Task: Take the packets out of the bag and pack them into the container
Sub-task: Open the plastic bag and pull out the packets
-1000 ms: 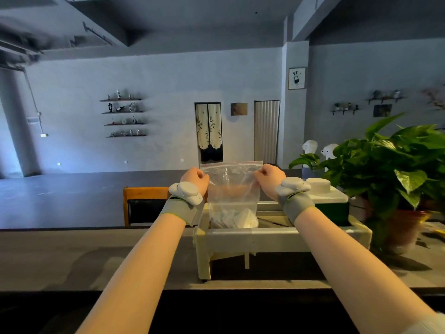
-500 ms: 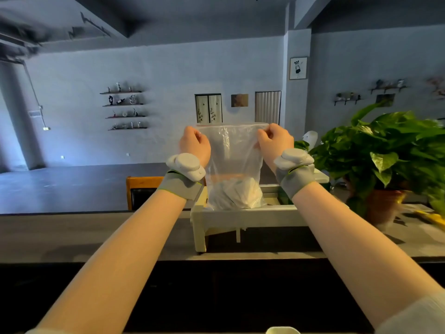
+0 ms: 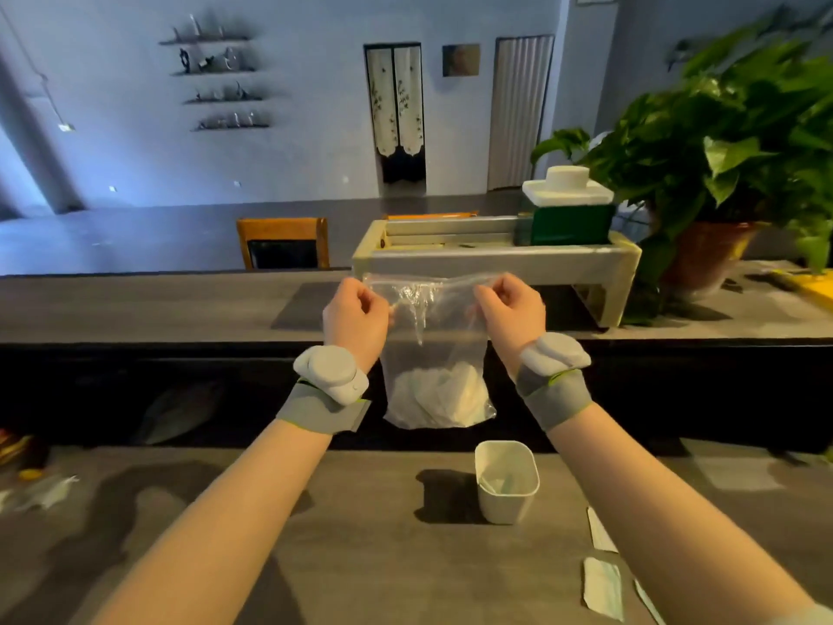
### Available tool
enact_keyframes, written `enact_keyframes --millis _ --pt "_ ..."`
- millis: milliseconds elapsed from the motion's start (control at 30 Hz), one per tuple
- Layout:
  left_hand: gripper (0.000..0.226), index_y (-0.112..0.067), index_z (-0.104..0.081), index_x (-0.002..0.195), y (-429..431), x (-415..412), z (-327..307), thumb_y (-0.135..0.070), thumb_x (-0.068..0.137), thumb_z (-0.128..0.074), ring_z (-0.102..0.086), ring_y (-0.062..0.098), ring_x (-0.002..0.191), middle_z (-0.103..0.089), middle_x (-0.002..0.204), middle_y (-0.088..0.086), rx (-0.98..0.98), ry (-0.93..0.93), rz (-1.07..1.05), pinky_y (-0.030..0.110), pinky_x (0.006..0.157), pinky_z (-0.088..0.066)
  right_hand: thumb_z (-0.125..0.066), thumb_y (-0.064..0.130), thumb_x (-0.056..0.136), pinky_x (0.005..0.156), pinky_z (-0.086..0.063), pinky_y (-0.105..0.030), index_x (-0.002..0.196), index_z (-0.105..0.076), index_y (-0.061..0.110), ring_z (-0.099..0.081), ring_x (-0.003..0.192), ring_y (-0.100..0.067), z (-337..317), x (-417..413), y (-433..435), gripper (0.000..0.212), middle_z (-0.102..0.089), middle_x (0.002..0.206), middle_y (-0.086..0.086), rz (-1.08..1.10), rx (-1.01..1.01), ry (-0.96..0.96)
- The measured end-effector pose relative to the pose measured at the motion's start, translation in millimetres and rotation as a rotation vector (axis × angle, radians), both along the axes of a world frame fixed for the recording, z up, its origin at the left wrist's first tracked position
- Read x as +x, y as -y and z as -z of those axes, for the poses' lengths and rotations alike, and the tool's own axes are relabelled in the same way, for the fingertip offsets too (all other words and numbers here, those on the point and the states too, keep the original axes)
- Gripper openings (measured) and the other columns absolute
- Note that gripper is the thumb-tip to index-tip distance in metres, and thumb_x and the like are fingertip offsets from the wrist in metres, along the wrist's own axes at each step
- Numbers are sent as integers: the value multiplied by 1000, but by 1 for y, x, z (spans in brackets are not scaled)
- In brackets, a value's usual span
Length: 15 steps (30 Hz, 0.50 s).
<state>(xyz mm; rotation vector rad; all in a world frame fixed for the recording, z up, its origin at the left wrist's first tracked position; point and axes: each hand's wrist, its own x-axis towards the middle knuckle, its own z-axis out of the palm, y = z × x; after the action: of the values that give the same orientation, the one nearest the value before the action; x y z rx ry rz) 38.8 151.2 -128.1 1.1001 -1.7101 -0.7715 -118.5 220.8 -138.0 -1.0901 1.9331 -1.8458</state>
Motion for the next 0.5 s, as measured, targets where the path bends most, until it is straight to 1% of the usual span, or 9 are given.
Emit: enact_keyframes --millis 33,100,167,200,267,300,367,433,500 --pt "29 -23 -39 67 -3 4 16 -11 92 -46 -69 25 84 -69 93 17 37 14 5 29 68 -53 -56 15 85 65 -48 -36 70 -57 7 -51 66 -18 17 2 -5 17 -60 68 -13 -37 34 31" --pt "26 -20 -41 68 -9 12 49 -9 91 -48 -68 24 85 -68 92 17 120 45 0 18 62 -48 -55 13 88 67 -50 -30 78 -60 5 -56 67 -13 49 7 -17 13 -61 70 -6 -119 114 91" --pt "24 -17 -43 69 -15 18 78 -9 90 -49 -67 23 86 -68 91 16 190 71 4 16 61 -44 -54 12 89 72 -53 -27 86 -65 6 -61 74 -12 79 11 -27 12 -66 79 -6 -196 186 144" --pt "24 -16 -43 68 -17 20 95 -8 90 -50 -66 22 84 -68 90 15 229 99 -6 16 60 -43 -54 11 89 72 -53 -26 86 -66 9 -61 76 -12 96 13 -31 13 -67 81 -5 -213 237 150" --pt "26 -14 -42 66 -22 26 127 -6 88 -52 -61 19 75 -67 85 12 289 135 -31 19 57 -42 -57 7 84 67 -47 -25 78 -65 10 -57 73 -14 126 15 -41 11 -63 75 -5 -233 321 138" --pt "26 -14 -42 64 -25 29 144 -4 86 -53 -56 20 69 -66 80 12 322 150 -35 25 58 -41 -59 5 82 65 -44 -26 72 -63 10 -54 71 -16 142 16 -45 11 -60 71 -6 -249 370 137" --pt "30 -16 -41 61 -29 34 175 -4 84 -55 -47 22 64 -57 66 8 371 226 -27 32 62 -38 -62 4 80 65 -42 -30 63 -57 13 -50 69 -17 171 17 -55 20 -54 67 -7 -281 487 114" --pt "37 -24 -38 57 -35 38 201 -7 85 -55 -46 22 66 -45 56 -3 420 351 -14 28 62 -33 -62 6 81 64 -44 -32 59 -53 18 -50 68 -18 197 17 -64 26 -52 64 -4 -309 605 59" --pt "39 -27 -36 57 -43 42 215 -10 87 -57 -46 22 69 -42 55 -8 458 403 10 25 61 -30 -63 10 80 67 -50 -37 61 -56 22 -54 70 -20 213 15 -73 24 -57 66 -4 -316 673 23"
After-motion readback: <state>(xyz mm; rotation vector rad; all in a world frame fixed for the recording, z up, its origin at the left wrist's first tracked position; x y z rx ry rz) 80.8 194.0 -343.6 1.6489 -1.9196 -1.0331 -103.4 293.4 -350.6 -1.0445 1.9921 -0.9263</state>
